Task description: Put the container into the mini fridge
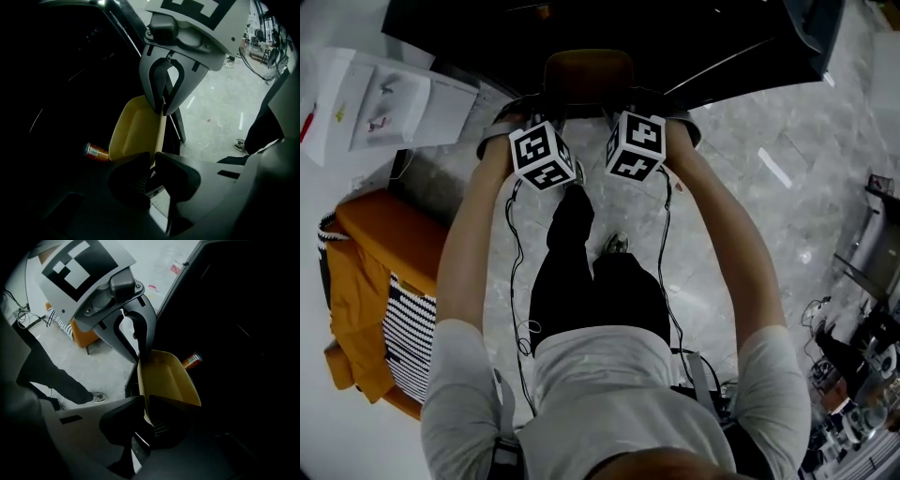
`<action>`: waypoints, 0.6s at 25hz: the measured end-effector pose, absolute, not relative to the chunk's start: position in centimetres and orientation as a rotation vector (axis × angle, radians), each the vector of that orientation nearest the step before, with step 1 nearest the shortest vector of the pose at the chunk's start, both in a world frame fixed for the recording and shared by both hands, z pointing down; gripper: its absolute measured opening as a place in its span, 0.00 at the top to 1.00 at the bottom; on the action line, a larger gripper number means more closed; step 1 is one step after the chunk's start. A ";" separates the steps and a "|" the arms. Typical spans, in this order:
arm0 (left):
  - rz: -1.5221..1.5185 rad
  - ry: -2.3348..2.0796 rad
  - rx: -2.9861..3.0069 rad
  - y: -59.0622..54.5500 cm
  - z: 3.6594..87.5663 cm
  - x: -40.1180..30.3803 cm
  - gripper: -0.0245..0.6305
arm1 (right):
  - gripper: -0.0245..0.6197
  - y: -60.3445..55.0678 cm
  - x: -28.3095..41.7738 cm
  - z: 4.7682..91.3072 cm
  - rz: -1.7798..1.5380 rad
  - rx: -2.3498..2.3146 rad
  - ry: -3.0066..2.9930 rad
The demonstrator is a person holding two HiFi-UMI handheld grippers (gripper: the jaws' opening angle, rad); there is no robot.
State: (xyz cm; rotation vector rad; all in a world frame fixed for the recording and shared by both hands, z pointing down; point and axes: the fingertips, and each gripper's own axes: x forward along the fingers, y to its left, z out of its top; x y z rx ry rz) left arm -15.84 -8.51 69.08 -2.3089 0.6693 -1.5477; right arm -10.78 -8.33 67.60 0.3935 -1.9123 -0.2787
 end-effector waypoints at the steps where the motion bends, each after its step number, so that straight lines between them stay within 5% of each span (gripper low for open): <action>1: -1.547 0.673 -2.304 -8.9 69.3 -15.8 0.90 | 0.88 -8.7 -10.7 67.8 -0.283 0.390 -1.906; 15: -1.613 0.713 -2.314 -13.7 71.5 -16.0 0.89 | 0.88 -13.3 -10.6 69.6 -0.222 0.513 -1.903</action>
